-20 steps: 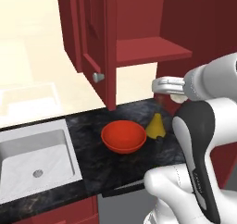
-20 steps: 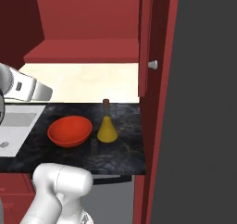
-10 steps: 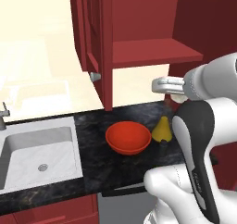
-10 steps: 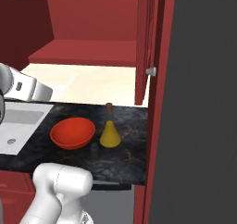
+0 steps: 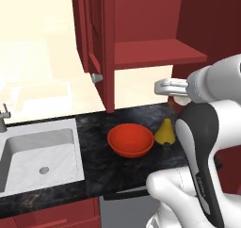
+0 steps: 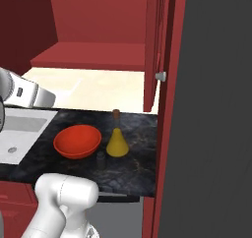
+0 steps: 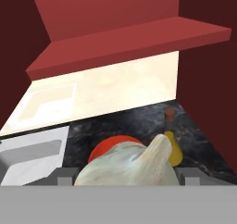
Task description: Retrieve the bottle and the shaker from the cabinet and place them next to the mixing bowl on the counter. Then add garlic from the fridge to the mixing bowl.
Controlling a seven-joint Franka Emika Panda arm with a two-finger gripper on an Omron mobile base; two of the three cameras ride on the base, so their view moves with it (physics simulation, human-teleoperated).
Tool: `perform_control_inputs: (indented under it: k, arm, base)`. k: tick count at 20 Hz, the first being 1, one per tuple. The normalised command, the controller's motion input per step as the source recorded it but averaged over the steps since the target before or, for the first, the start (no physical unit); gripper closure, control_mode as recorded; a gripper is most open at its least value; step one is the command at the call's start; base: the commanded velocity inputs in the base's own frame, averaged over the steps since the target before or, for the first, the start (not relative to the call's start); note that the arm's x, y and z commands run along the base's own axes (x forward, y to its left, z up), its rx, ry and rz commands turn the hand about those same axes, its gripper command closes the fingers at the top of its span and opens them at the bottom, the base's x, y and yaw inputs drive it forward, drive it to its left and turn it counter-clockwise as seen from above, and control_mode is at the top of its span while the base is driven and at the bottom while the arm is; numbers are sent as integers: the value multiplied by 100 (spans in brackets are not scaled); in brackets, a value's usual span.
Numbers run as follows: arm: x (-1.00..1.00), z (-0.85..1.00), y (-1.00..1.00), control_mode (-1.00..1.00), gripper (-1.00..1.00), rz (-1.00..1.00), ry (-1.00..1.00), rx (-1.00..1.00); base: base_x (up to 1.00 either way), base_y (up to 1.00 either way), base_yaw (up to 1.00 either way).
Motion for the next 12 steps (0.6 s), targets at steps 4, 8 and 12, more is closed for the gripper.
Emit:
perform_control_inputs:
  k: [4, 8, 12]
  arm:
    - [0, 0, 0, -100, 100, 0, 0, 0]
    - [8, 2, 0, -100, 100, 0, 6, 0]
    - [56, 15, -1, -100, 100, 0, 45, 0]
  base:
    - [0, 0, 0]
    - [0, 0, 0]
    - [0, 0, 0]
